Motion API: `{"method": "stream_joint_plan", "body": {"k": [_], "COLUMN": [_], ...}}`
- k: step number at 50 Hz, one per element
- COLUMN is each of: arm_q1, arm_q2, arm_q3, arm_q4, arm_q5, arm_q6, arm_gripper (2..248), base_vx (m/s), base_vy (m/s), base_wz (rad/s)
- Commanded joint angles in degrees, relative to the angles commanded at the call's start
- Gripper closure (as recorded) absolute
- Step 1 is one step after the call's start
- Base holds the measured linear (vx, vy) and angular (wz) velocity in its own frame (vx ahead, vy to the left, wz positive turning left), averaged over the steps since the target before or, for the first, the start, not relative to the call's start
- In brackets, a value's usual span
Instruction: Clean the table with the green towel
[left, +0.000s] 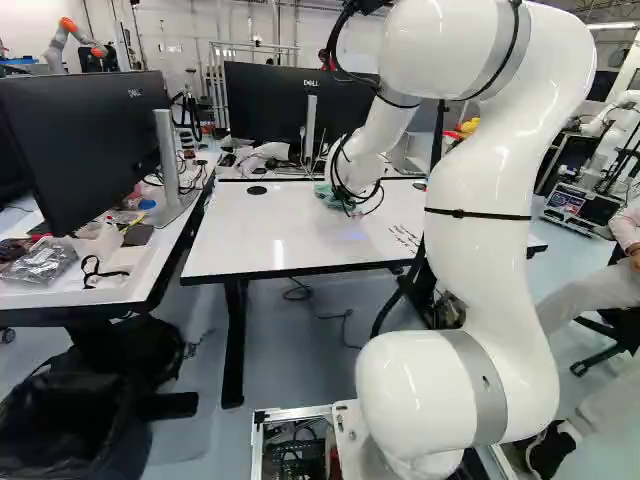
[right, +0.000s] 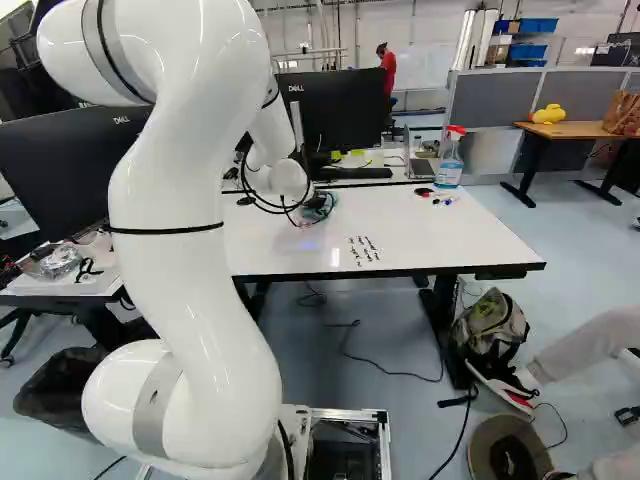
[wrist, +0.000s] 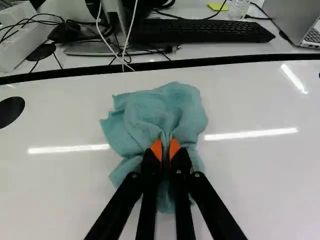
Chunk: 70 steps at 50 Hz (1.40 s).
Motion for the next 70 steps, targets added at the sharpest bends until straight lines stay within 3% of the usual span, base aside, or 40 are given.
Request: {"method": "stream_joint_plan", "body": {"k": [15, 49, 70], "arm_q1": [-0.39, -3.72, -2.8], "arm_q2": [-0.63, -7.61, -12.0], "arm_q3": [-0.81, -10.03, -16.04], "arm_q4": [0.0, 0.0, 0.0], "arm_q5": [0.0, 0.0, 0.0], "arm_q6": [0.0, 0.0, 0.0], "arm_gripper": [213, 213, 213], "base_vx": [0.0, 0.0, 0.0], "base_vy": [0.0, 0.0, 0.0], "base_wz": [0.0, 0.0, 0.0]}}
